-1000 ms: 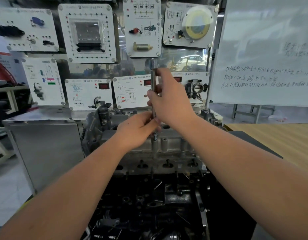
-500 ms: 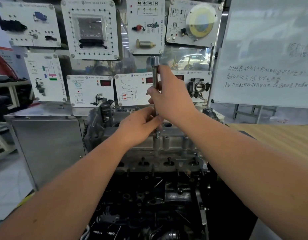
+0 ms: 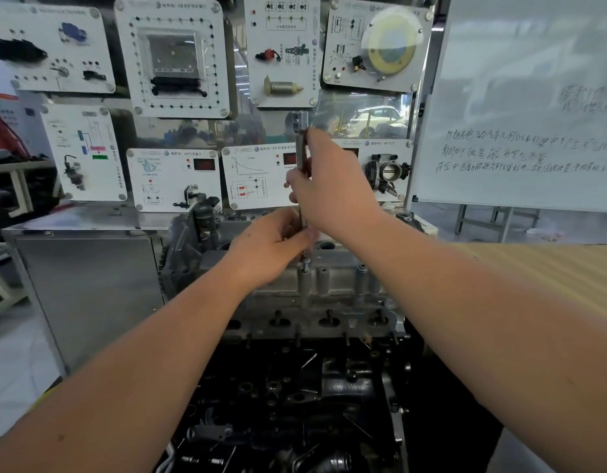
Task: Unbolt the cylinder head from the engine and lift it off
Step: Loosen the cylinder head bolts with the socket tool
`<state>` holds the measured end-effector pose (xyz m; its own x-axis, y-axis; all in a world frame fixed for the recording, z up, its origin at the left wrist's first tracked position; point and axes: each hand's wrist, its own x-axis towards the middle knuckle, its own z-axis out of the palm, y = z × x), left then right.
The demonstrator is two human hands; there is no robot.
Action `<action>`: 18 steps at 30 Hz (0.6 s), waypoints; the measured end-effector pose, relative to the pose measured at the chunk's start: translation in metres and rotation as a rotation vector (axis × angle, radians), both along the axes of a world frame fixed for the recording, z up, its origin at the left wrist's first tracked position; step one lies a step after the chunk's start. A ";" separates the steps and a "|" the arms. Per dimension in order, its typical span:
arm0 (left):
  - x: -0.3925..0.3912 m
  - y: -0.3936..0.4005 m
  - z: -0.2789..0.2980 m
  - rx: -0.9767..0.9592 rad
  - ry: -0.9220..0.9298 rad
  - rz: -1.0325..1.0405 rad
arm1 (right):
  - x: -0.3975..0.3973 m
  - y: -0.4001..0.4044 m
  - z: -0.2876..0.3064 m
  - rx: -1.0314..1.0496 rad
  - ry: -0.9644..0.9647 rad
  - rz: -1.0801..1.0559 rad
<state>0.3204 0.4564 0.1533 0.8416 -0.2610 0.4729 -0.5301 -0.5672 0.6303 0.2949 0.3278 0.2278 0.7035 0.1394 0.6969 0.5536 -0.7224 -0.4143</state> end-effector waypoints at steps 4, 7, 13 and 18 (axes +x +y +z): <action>0.003 0.004 0.001 0.032 0.036 -0.065 | -0.001 -0.001 0.002 -0.010 0.063 0.016; 0.000 0.004 0.002 0.015 0.042 -0.072 | 0.000 -0.001 0.001 0.028 0.074 0.019; -0.003 -0.003 0.002 0.010 0.003 -0.001 | 0.001 -0.003 0.001 0.037 -0.046 -0.017; 0.001 0.003 0.000 0.040 0.032 -0.059 | -0.002 -0.002 0.003 0.037 0.007 0.056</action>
